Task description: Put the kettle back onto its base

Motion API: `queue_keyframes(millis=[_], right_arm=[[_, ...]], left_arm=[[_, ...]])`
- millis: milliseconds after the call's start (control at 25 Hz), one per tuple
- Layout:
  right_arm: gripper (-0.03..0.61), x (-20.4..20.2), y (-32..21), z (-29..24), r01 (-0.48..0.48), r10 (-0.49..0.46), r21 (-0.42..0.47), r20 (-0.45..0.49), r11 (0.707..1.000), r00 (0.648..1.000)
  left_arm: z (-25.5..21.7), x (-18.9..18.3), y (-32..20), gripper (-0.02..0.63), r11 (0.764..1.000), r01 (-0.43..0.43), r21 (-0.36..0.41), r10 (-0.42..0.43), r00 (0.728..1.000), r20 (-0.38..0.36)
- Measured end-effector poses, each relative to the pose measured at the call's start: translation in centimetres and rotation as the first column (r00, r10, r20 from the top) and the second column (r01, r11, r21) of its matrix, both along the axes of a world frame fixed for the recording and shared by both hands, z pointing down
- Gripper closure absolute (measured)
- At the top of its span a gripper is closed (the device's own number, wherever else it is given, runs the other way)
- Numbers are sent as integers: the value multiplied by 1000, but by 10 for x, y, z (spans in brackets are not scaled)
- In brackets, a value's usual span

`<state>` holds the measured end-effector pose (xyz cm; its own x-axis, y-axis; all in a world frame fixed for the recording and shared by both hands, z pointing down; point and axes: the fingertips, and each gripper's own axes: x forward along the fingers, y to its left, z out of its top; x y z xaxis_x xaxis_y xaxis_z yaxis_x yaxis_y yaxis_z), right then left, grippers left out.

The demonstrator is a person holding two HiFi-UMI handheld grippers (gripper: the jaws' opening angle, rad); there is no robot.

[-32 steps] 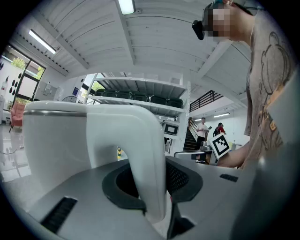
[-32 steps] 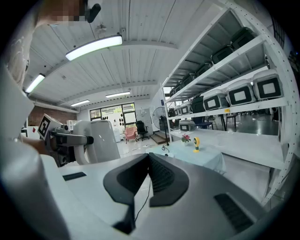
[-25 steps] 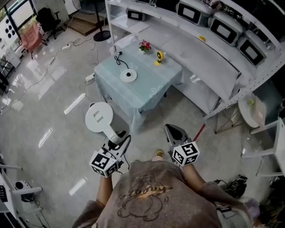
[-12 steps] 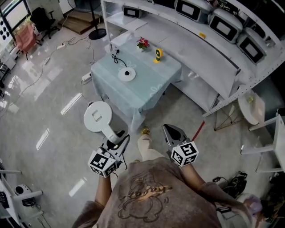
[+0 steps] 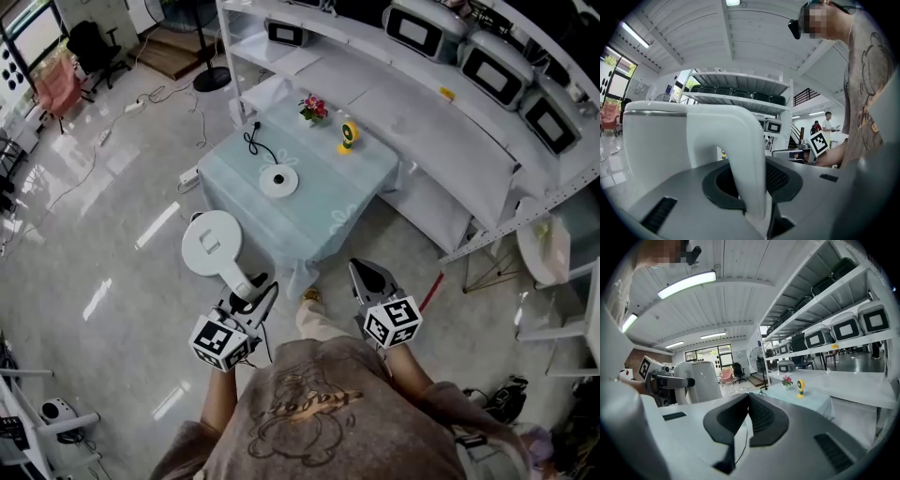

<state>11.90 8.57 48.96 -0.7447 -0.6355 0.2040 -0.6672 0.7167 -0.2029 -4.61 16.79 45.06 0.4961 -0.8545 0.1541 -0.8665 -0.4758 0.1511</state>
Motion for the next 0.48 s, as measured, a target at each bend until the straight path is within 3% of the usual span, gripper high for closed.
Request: queue_keyframes(millis=[480], right_arm=[[578, -34, -147, -21, -11, 11, 3, 11, 1000, 1000]], left_arm=[[-22, -35, -148, 494, 999, -40, 10, 39, 999, 10]])
